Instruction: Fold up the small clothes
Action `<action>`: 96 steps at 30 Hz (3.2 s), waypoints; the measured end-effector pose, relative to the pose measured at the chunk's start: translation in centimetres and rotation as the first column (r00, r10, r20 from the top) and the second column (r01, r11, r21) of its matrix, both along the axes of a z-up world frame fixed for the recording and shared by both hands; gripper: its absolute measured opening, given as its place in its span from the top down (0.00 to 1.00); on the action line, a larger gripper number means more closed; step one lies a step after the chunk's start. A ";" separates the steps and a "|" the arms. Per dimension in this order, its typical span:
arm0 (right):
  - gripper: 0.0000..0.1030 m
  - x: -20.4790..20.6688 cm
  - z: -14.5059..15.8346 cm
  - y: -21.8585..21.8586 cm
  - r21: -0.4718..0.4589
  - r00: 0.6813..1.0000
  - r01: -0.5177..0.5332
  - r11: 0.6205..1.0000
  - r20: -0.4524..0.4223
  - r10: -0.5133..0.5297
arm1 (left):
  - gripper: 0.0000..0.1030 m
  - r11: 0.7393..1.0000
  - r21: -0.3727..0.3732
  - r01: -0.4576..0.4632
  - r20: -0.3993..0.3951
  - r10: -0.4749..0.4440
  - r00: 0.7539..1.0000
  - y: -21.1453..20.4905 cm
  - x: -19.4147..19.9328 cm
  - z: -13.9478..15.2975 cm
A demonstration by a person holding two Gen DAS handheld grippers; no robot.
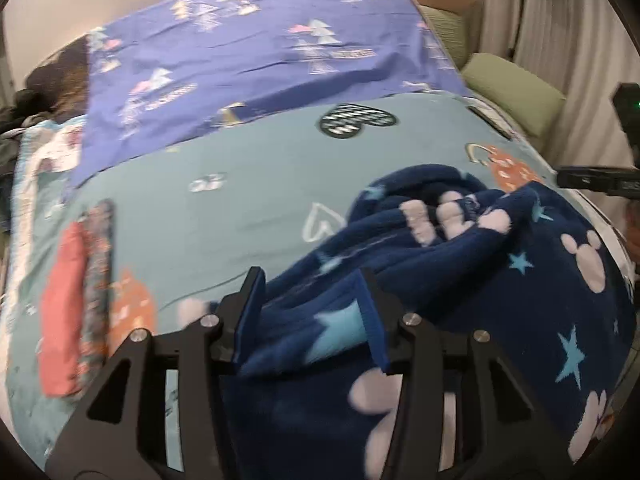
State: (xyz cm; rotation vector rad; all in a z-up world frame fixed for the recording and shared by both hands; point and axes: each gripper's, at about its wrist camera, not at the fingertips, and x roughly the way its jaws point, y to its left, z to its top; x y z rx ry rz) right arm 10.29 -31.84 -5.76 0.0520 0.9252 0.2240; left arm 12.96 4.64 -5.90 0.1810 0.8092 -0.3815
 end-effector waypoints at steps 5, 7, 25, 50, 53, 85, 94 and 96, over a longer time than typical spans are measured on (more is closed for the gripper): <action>0.44 2.2 -2.1 2.1 0.030 0.995 -0.087 0.996 -0.038 0.089 | 0.46 0.997 0.007 0.075 -0.039 -0.075 0.996 -1.6 0.9 -1.3; 0.45 2.2 -2.9 2.8 0.033 0.992 -0.112 0.993 -0.058 0.113 | 0.46 0.994 0.012 0.105 -0.053 -0.105 0.993 -2.1 0.8 -1.7; 0.92 -1.2 0.8 4.8 -0.047 0.973 -0.160 0.986 0.163 0.165 | 0.89 0.990 -0.045 0.137 0.090 -0.132 0.987 -1.8 -1.4 1.4; 0.47 -3.8 -3.7 -0.1 -0.099 0.998 0.049 0.994 -0.032 -0.052 | 0.44 0.973 0.203 -0.113 0.019 0.111 0.994 1.5 -2.3 -3.0; 0.47 -5.8 -1.3 -0.2 -0.023 0.999 0.041 0.999 0.028 -0.040 | 0.44 0.982 0.140 -0.123 0.074 0.114 0.991 2.0 -5.1 -0.3; 0.36 -18.6 -1.8 7.8 0.109 0.999 -0.044 0.993 0.035 0.040 | 0.33 0.979 -0.098 -0.177 -0.057 0.172 0.983 5.4 -16.3 -2.5; 0.36 -18.4 -2.2 11.6 0.172 0.995 -0.101 0.980 0.036 0.096 | 0.28 0.974 -0.137 -0.183 -0.061 0.176 0.983 6.6 -17.1 -2.3; 0.36 -18.0 -3.6 12.4 0.149 0.994 -0.104 0.983 -0.012 0.107 | 0.27 0.974 -0.137 -0.182 -0.064 0.175 0.983 6.8 -17.1 -2.6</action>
